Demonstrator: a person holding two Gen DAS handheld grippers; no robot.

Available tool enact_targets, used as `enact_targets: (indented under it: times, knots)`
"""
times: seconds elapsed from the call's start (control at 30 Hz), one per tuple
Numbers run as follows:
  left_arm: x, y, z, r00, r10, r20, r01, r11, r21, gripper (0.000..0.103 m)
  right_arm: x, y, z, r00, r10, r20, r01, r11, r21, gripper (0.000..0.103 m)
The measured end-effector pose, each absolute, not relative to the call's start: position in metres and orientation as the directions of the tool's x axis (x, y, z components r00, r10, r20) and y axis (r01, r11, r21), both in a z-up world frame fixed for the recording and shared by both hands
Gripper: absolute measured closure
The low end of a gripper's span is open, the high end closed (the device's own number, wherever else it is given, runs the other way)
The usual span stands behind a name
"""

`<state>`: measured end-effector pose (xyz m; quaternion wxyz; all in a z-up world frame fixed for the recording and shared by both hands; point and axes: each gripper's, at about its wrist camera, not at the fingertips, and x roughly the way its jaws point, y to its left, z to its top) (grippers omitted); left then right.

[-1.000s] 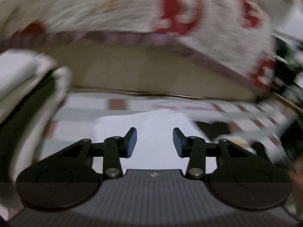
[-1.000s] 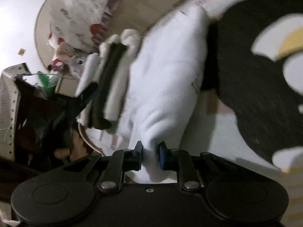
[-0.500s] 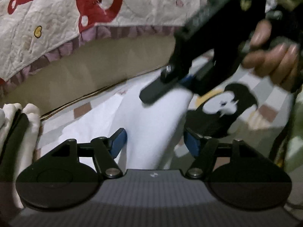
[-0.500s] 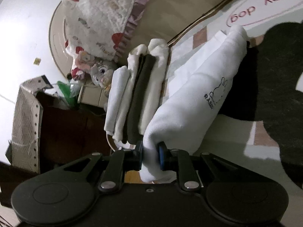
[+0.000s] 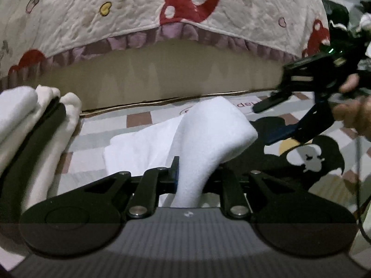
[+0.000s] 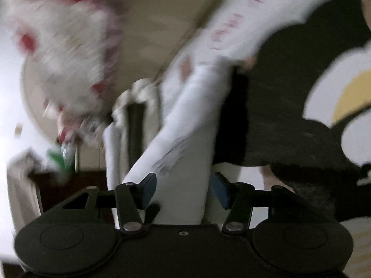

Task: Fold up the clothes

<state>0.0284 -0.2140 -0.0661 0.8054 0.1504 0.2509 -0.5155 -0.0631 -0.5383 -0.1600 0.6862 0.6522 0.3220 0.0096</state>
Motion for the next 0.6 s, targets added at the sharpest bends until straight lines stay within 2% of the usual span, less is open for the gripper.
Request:
enact_targets:
  times: [0.07,0.2,0.27,0.43,0.53,0.6]
  knots:
    - [0.031,-0.211,-0.067,0.336,-0.76,-0.556,0.905,0.425,-0.035,0.088,-0.049,-0.55,-0.168,0.794,0.424,-0.436,0.438,0.098,0.894,0.043]
    - [0.036,-0.203,-0.07,0.339,-0.769,-0.542,0.899,0.434,-0.053,0.088,0.003,-0.569,-0.177,0.733,0.445,-0.515,0.48,0.198,0.855,0.04]
    - [0.039,-0.198,-0.073,0.35,-0.767,-0.538,0.891,0.449,-0.061,0.088,0.022,-0.573,-0.187,0.715,0.456,-0.529,0.494,0.206,0.845,0.031]
    - [0.045,-0.184,-0.076,0.349,-0.791,-0.502,0.885,0.454,-0.1,0.087,0.042,-0.581,-0.198,0.712,0.441,-0.546,0.536,0.16,0.829,0.024]
    - [0.043,-0.18,-0.077,0.36,-0.796,-0.487,0.887,0.454,-0.085,0.086,0.049,-0.587,-0.201,0.713,0.425,-0.557,0.562,0.126,0.817,0.024]
    - [0.041,-0.179,-0.08,0.323,-0.804,-0.499,0.885,0.444,-0.143,0.085,0.053,-0.584,-0.199,0.689,0.447,-0.57,0.566,0.159,0.809,0.024]
